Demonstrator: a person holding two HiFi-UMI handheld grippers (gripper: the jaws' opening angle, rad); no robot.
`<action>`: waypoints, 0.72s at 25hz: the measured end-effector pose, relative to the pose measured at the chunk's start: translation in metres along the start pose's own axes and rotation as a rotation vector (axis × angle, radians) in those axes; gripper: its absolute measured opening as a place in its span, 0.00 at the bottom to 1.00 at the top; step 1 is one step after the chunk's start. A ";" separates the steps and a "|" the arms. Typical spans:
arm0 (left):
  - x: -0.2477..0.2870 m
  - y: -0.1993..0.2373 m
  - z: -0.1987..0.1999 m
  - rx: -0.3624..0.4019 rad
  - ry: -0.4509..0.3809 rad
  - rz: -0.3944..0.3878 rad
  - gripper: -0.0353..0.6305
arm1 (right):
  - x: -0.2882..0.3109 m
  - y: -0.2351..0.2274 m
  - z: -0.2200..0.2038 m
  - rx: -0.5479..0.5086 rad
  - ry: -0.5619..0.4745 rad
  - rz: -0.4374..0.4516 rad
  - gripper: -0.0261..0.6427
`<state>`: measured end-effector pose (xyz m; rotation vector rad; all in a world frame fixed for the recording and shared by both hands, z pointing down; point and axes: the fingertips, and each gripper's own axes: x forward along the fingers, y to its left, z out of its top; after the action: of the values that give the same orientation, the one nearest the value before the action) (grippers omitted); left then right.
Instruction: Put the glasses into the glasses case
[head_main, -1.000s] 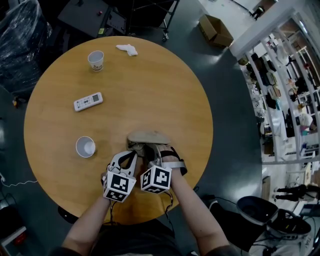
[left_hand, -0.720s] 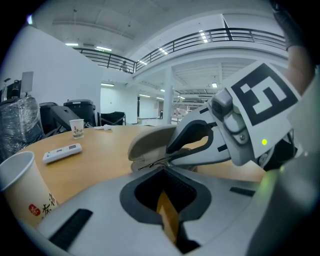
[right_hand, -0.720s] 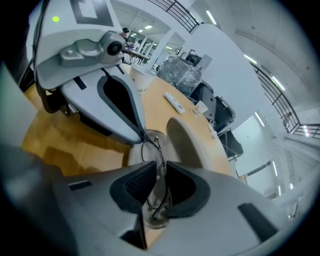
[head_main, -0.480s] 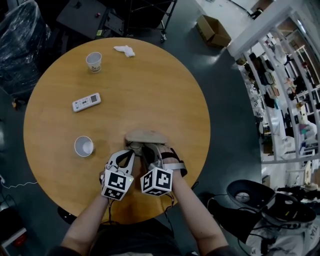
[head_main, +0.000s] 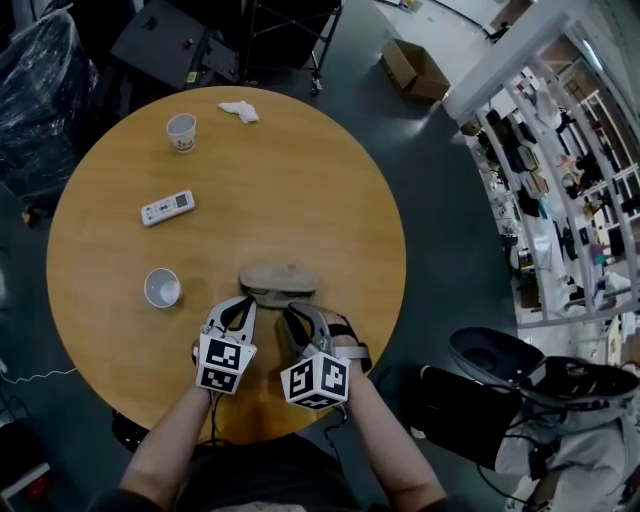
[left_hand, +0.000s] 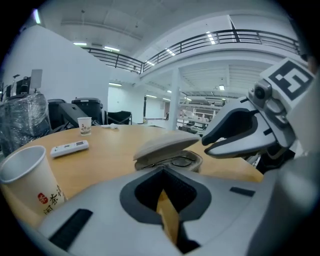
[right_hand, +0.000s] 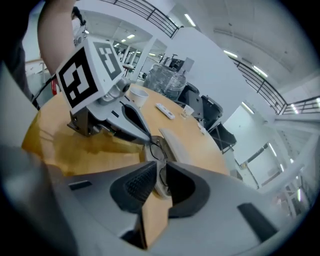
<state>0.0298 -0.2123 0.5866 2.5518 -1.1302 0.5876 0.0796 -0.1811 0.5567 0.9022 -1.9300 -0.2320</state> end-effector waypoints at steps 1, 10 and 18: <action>-0.003 0.000 0.002 -0.012 -0.008 0.008 0.06 | -0.005 0.000 -0.001 0.029 -0.006 -0.005 0.11; -0.061 -0.012 0.042 -0.107 -0.151 0.061 0.06 | -0.062 -0.014 0.009 0.138 -0.118 -0.133 0.02; -0.108 -0.043 0.073 -0.133 -0.260 0.065 0.06 | -0.123 -0.031 0.008 0.291 -0.249 -0.256 0.02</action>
<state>0.0146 -0.1462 0.4674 2.5359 -1.2925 0.1895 0.1214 -0.1216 0.4531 1.3717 -2.1085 -0.2254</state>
